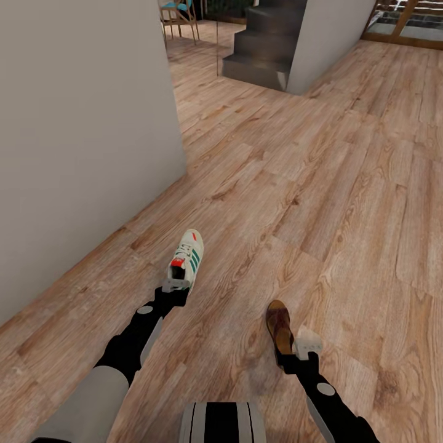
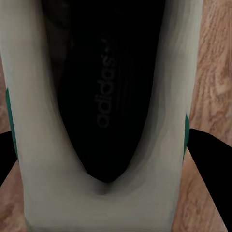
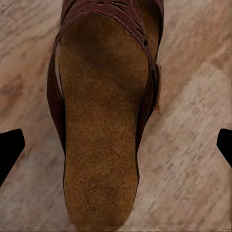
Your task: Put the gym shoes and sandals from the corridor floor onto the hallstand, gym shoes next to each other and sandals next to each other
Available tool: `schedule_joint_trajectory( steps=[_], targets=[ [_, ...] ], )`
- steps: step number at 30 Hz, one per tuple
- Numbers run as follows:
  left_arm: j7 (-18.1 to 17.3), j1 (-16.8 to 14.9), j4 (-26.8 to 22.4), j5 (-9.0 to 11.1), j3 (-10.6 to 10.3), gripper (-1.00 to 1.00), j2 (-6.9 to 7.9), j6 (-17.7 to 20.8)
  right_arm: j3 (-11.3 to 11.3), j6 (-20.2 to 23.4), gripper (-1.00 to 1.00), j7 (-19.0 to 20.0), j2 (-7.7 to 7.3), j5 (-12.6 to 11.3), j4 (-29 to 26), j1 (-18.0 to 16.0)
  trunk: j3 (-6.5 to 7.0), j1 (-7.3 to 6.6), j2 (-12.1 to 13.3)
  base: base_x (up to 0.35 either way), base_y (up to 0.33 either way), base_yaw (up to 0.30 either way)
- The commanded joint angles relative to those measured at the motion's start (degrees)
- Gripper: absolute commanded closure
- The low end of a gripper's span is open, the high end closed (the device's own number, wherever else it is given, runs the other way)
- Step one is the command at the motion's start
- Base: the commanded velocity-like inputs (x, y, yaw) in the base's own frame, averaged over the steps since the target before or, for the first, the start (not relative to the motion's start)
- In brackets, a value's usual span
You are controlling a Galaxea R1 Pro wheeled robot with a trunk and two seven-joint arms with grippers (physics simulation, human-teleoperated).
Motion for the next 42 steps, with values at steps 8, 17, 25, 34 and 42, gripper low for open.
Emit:
schedule_joint_trajectory(
  steps=[8, 17, 25, 34, 42],
  targets=[
    [-0.2, 0.1, -9.8, 0.0, 0.2, 1.00, -0.35, 6.9, 0.4, -0.2, -1.00, -0.2, -0.07, -0.3, 1.8, 0.0, -0.64, 0.04, 0.0, 0.000, 0.000, 0.000],
    [-0.2, 0.1, -14.6, -0.1, 0.2, 1.00, -0.21, 11.6, 0.4, -0.1, -1.00, -0.2, -0.06, -0.3, 1.9, 0.0, -3.38, 0.28, -0.2, 0.000, 0.000, 0.000],
    [-0.2, 0.1, -15.8, -0.1, 0.1, 1.00, -0.28, 12.2, 0.4, -0.2, -1.00, -0.2, -0.06, -0.3, 1.9, 0.0, -5.87, 0.48, -0.3, 0.000, 0.000, 0.000],
    [-0.2, 0.2, -16.0, -0.1, 0.2, 1.00, -0.28, 12.2, 0.3, -0.2, -1.00, -0.2, -0.06, -0.3, 1.8, 0.0, -6.32, 0.51, -0.3, 0.000, 0.000, 0.000],
    [-0.2, 0.2, -16.2, -0.1, 0.2, 1.00, -0.27, 12.1, 0.3, -0.2, -1.00, -0.2, -0.06, -0.3, 1.9, 0.0, -6.55, 0.53, -0.3, 0.000, 0.000, 0.000]
  ],
)
